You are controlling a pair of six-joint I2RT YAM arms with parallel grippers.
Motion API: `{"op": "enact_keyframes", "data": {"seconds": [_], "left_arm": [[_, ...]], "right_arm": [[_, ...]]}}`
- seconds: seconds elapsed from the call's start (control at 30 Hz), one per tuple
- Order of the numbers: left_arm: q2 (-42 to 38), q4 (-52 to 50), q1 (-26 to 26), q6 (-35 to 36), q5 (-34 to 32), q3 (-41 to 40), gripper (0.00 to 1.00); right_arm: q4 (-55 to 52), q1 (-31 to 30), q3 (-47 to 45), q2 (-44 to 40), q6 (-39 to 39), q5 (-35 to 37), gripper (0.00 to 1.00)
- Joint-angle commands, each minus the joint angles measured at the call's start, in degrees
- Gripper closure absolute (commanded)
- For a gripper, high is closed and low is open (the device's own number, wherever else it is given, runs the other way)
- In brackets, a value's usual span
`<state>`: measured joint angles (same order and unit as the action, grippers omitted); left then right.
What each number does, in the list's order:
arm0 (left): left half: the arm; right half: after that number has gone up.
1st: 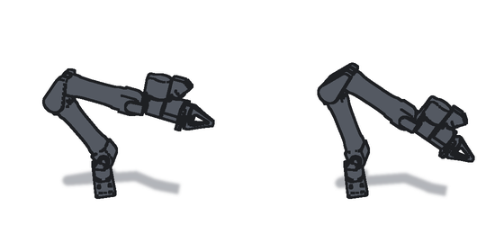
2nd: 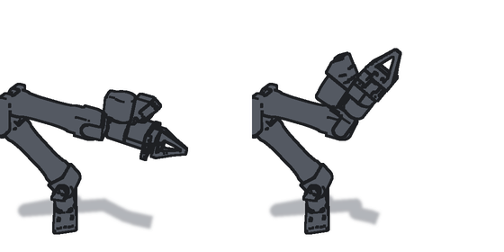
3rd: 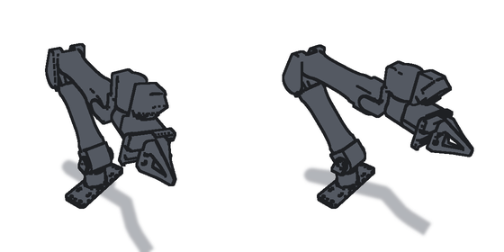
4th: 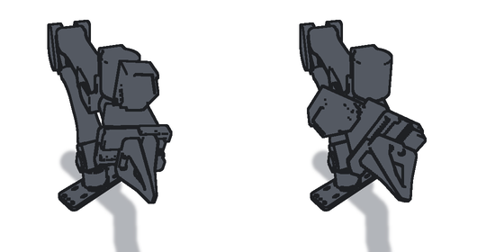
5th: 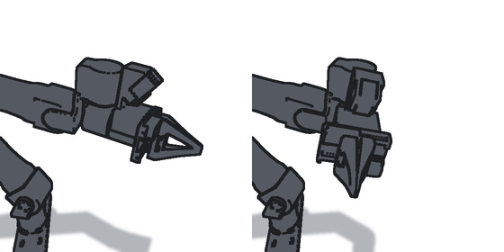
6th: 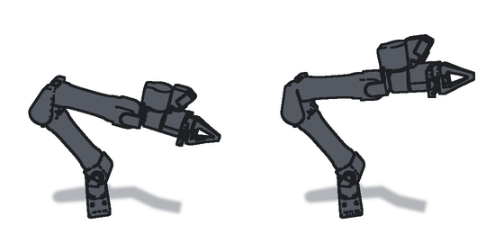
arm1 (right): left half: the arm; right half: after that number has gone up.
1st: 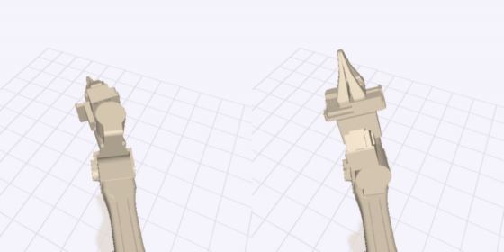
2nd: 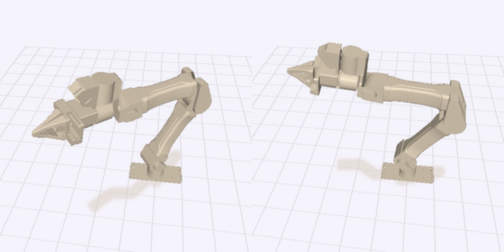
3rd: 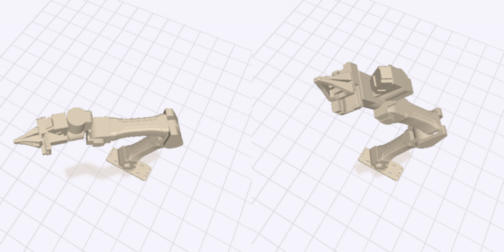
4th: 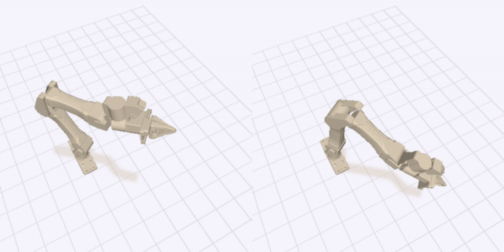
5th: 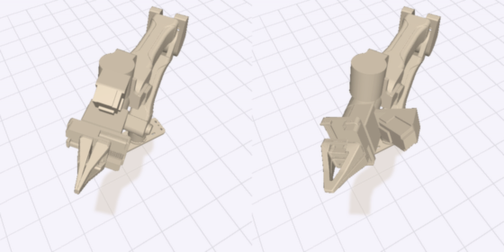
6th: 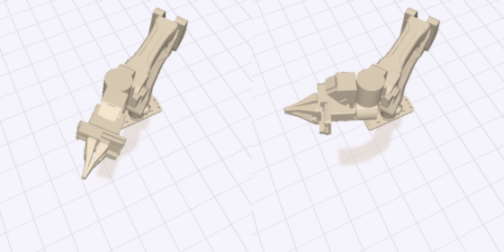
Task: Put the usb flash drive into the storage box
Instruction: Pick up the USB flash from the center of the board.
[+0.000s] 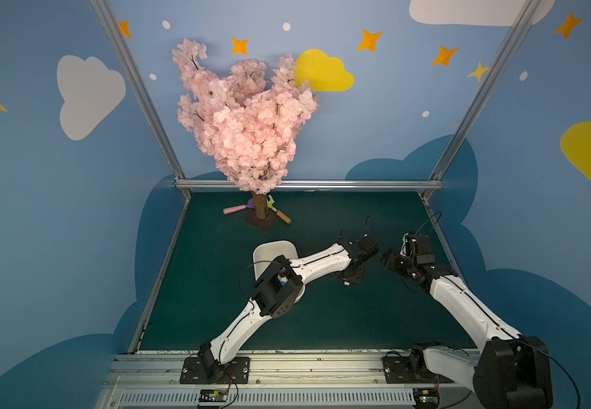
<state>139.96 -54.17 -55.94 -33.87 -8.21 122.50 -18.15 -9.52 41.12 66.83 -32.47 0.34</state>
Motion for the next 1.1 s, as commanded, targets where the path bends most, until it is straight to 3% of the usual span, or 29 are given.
{"op": "enact_keyframes", "data": {"seconds": [0.0, 0.47, 0.63, 0.73, 1.07], "left_arm": [[2.01, -2.82, -0.05, 0.61, -0.91, 1.73, 0.60], [5.67, -6.32, -0.30, 1.23, -2.84, 5.82, 0.67], [5.64, -6.74, -0.57, 1.67, -4.41, 6.35, 0.74], [5.43, -6.83, -0.81, 2.16, -4.73, 6.44, 0.80], [0.24, -7.69, -3.69, 5.15, -10.42, 5.91, 0.82]], "right_arm": [[0.98, 0.20, -0.52, -0.50, -0.23, -0.85, 0.43], [1.37, 0.27, -0.34, -0.02, 0.03, -1.82, 0.43], [1.37, 0.27, -0.17, 0.48, 0.11, -2.19, 0.43], [1.38, 0.29, -0.08, 0.67, 0.15, -2.23, 0.43], [1.32, 0.36, -0.01, 0.67, 0.51, -2.54, 0.43]]}}
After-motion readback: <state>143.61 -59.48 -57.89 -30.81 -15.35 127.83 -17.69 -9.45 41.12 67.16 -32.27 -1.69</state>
